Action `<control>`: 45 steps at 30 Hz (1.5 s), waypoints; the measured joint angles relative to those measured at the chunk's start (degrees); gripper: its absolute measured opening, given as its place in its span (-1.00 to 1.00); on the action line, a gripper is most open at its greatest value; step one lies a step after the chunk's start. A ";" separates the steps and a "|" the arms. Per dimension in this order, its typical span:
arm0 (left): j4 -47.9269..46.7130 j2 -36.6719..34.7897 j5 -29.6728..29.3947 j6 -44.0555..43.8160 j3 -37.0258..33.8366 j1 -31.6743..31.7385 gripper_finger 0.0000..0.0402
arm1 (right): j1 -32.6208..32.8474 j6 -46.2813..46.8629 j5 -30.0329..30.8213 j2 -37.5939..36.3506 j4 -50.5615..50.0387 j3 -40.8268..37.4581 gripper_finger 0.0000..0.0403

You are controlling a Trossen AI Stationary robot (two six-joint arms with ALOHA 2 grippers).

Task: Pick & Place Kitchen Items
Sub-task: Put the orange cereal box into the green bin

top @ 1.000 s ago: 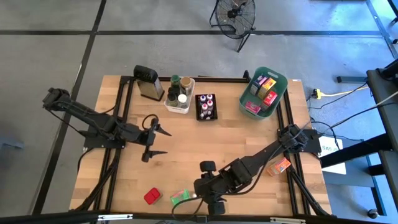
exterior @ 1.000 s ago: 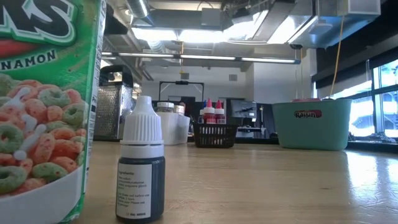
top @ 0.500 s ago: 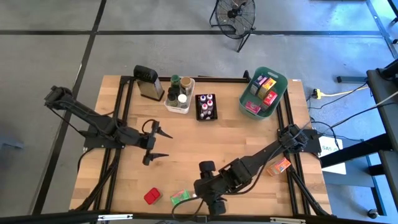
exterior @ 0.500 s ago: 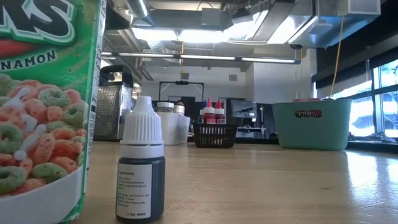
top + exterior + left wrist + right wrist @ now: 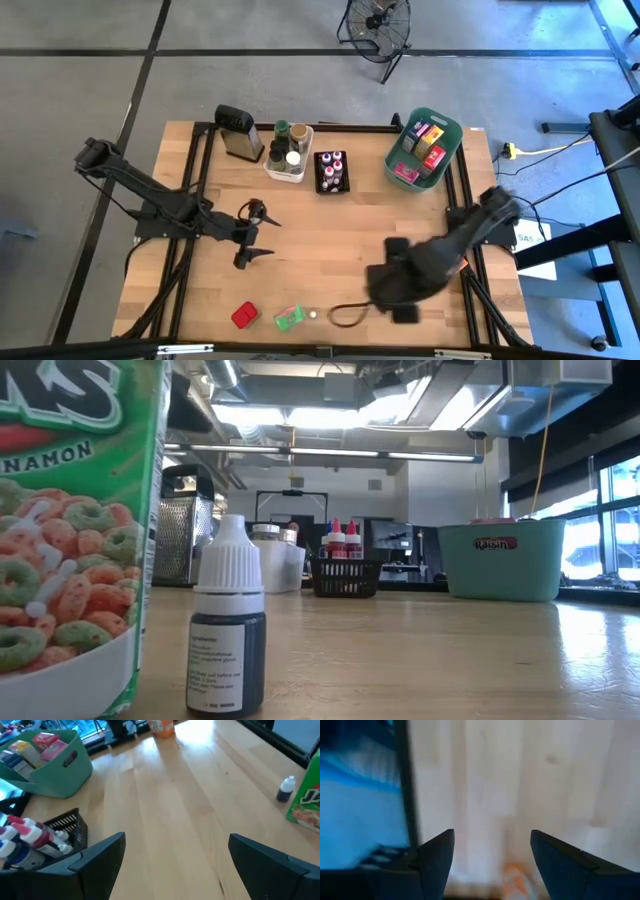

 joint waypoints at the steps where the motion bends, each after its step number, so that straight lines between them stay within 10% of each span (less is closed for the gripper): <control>1: 0.33 0.18 0.09 -0.03 -0.02 0.00 0.74 | 1.15 -1.17 1.22 -2.57 -0.71 -2.42 0.31; 6: 1.18 1.76 0.74 -0.01 0.00 0.14 0.74 | 7.86 3.04 10.66 -18.37 -1.23 -15.18 0.31; 17: 0.97 2.27 0.22 1.01 0.00 0.31 0.74 | 17.31 16.56 6.17 -41.82 8.72 -46.54 0.31; 45: 2.44 2.25 0.94 -0.04 0.00 0.28 0.74 | 17.24 24.42 0.35 -41.56 17.02 -48.35 0.31</control>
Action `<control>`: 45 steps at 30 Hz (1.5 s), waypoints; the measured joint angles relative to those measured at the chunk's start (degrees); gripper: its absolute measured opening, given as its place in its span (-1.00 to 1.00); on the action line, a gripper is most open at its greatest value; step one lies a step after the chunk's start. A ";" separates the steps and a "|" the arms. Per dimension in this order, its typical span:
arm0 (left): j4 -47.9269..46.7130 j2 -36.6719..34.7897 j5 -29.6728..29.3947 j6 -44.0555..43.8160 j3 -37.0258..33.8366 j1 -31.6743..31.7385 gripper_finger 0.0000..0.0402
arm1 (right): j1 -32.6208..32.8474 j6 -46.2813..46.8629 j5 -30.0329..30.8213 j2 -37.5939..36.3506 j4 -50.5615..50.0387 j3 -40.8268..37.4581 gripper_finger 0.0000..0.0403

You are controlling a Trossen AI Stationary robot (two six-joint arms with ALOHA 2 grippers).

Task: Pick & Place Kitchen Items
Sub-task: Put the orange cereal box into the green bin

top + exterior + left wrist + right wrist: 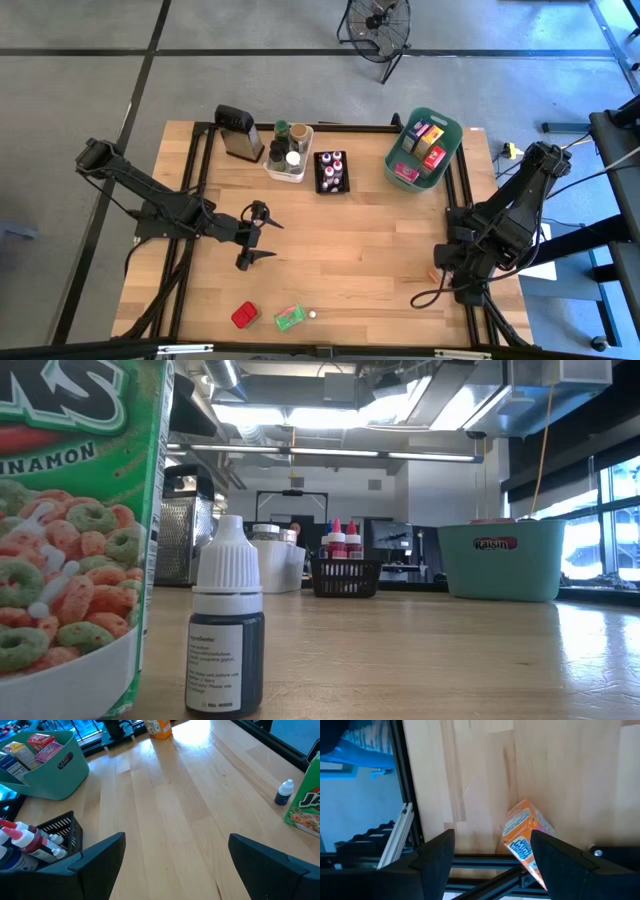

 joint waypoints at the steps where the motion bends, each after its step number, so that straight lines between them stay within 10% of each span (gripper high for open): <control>1: 0.00 0.00 0.00 -0.02 0.00 0.00 0.74 | 0.00 -0.03 0.41 0.00 -0.19 0.00 0.31; 18: -0.07 0.00 0.11 0.04 0.00 0.00 0.74 | -0.15 0.21 4.91 0.01 -3.41 0.00 0.36; 29: -0.02 0.00 0.11 0.04 0.00 -0.02 0.74 | -0.22 -2.99 4.22 0.28 -5.47 0.00 0.96; 45: -0.03 0.00 0.11 0.03 0.00 -0.02 0.74 | -1.07 -9.30 8.51 0.28 1.86 0.00 0.89</control>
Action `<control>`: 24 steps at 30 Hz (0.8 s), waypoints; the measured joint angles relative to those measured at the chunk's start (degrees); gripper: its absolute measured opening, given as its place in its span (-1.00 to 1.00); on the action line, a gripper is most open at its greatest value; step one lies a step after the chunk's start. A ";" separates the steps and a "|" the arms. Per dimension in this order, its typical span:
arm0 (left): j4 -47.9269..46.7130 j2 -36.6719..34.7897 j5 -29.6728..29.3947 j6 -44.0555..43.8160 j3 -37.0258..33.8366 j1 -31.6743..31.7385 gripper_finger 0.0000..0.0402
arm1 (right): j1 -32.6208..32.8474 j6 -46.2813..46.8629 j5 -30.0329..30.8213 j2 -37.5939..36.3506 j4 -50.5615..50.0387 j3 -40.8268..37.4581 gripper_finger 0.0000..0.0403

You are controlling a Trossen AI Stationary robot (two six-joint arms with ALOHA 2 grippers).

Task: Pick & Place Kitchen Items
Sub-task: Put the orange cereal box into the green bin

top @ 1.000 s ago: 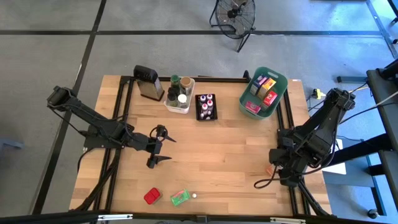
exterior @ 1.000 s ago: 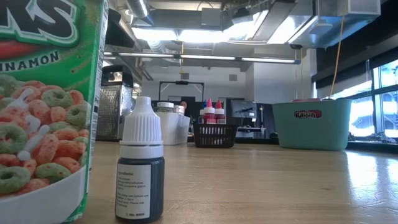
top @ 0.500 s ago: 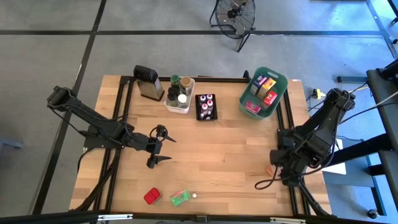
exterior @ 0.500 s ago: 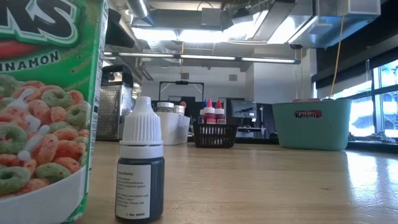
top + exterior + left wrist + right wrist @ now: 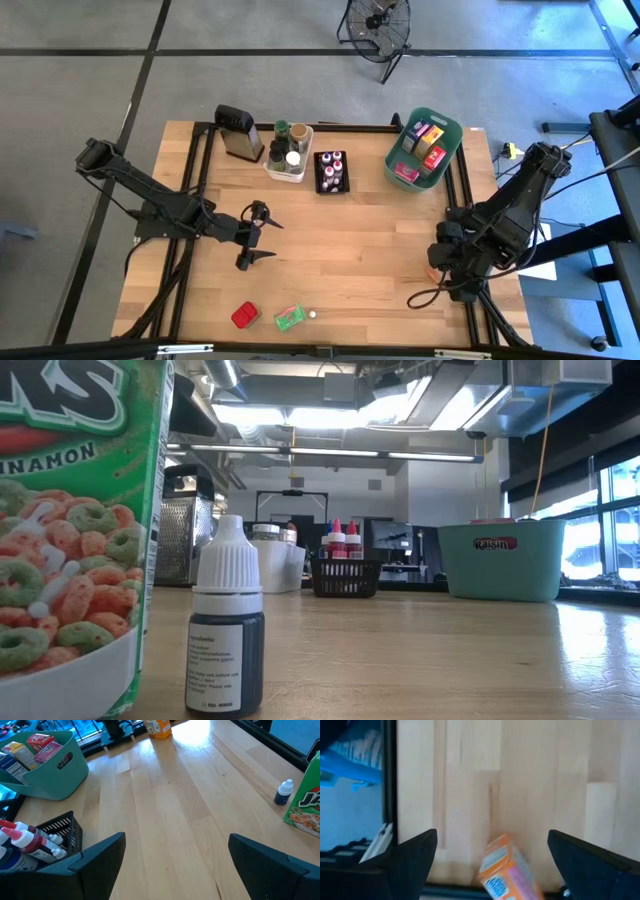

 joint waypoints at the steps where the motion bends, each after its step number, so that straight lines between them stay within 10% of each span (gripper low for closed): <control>1: 0.00 0.00 0.00 0.02 0.00 0.00 0.74 | -0.11 -0.74 0.54 0.00 0.12 0.00 0.89; 24: -0.17 0.00 -0.02 0.02 0.00 0.01 0.74 | 1.49 2.72 -7.25 8.77 -15.34 0.00 0.89</control>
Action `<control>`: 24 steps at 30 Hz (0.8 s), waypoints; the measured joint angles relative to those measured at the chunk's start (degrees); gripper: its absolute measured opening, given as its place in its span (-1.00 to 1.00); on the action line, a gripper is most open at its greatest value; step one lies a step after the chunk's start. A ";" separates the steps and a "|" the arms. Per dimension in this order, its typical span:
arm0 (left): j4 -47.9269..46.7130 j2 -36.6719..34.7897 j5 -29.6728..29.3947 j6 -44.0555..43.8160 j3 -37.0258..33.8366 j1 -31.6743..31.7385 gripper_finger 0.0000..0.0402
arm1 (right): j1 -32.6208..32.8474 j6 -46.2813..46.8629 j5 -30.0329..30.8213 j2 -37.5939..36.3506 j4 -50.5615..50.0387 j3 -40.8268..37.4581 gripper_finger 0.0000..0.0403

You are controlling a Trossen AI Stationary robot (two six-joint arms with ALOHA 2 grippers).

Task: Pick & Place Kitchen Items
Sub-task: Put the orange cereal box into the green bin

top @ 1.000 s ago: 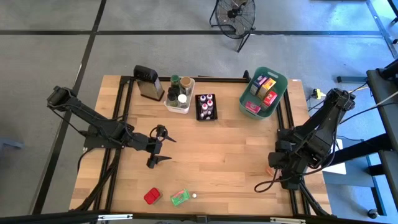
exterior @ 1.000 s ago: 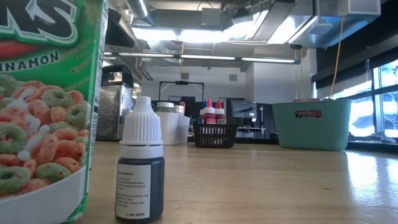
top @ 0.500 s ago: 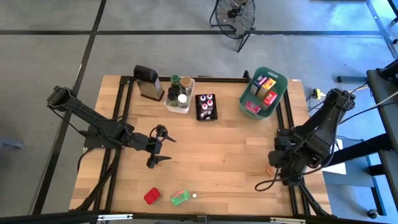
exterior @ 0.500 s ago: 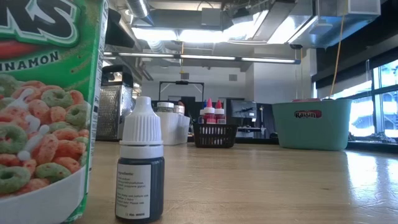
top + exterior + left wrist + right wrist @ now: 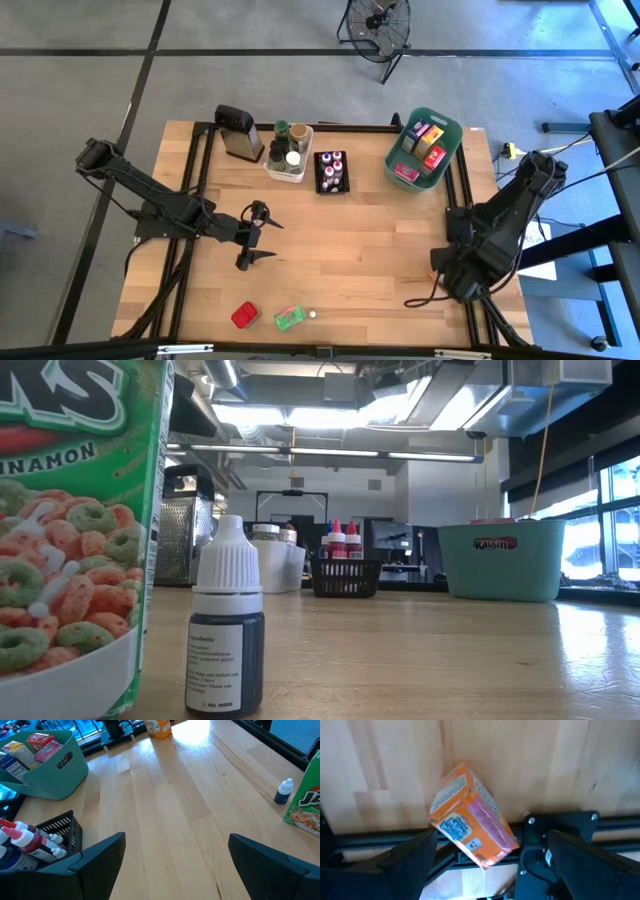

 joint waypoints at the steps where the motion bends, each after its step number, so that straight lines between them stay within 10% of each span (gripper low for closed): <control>1: 0.00 0.00 0.00 0.02 0.00 0.01 0.74 | 0.01 0.73 -0.16 0.91 0.10 0.00 0.89; 24: 2.86 -0.02 -0.83 0.04 0.00 0.02 0.74 | 1.67 -2.98 -3.33 3.73 5.73 -7.78 0.89</control>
